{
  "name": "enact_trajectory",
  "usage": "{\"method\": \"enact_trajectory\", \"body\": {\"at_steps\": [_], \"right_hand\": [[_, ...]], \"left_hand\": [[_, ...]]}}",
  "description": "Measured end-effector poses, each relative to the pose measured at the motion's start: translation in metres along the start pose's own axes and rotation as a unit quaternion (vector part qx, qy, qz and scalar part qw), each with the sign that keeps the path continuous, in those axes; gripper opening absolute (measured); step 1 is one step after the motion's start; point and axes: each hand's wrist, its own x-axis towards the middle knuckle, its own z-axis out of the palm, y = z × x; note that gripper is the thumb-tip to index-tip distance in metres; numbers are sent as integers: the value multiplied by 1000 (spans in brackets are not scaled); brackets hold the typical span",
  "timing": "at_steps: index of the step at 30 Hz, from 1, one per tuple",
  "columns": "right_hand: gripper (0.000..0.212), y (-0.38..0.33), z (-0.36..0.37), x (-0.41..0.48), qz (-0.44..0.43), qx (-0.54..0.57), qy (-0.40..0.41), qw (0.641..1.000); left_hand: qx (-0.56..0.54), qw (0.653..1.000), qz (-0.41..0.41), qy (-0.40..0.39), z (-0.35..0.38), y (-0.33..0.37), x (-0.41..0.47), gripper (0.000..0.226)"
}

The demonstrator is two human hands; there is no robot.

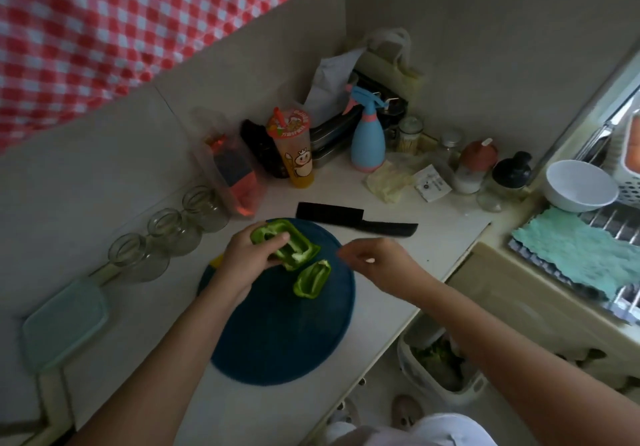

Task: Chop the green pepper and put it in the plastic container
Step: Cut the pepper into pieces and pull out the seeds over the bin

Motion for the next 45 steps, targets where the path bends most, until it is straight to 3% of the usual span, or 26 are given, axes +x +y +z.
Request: {"method": "enact_trajectory", "body": {"at_steps": [4, 7, 12, 16, 23, 26, 31, 35, 45], "right_hand": [[20, -22, -41, -26, -18, 69, 80, 994], [27, -25, -66, -52, -12, 75, 100, 992], [36, -20, -92, -91, 25, -24, 154, 987], [37, -12, -102, -115, 74, -133, 140, 978], [19, 7, -117, -148, 102, -131, 106, 980], [15, 14, -121, -155, 115, -107, 117, 981], [22, 22, -129, -170, 106, -64, 119, 985], [22, 32, -130, -179, 89, -67, 117, 987], [22, 49, -121, -181, 19, -49, 279, 959]], "left_hand": [[-39, 997, 24, -60, 45, 21, -10, 7], [-25, 992, 29, -118, 77, 28, -16, 19], [-9, 978, 11, -209, 129, 34, -24, 20], [38, 963, 15, -266, 169, 32, -32, 16], [217, 924, 55, -309, 218, 33, -40, 22], [221, 912, 49, -342, 233, 34, -45, 26], [156, 888, -35, -430, 248, 36, -55, 32], [179, 883, -38, -431, 259, 27, -60, 41], [109, 914, -56, -387, 268, 24, -50, 36]]}}
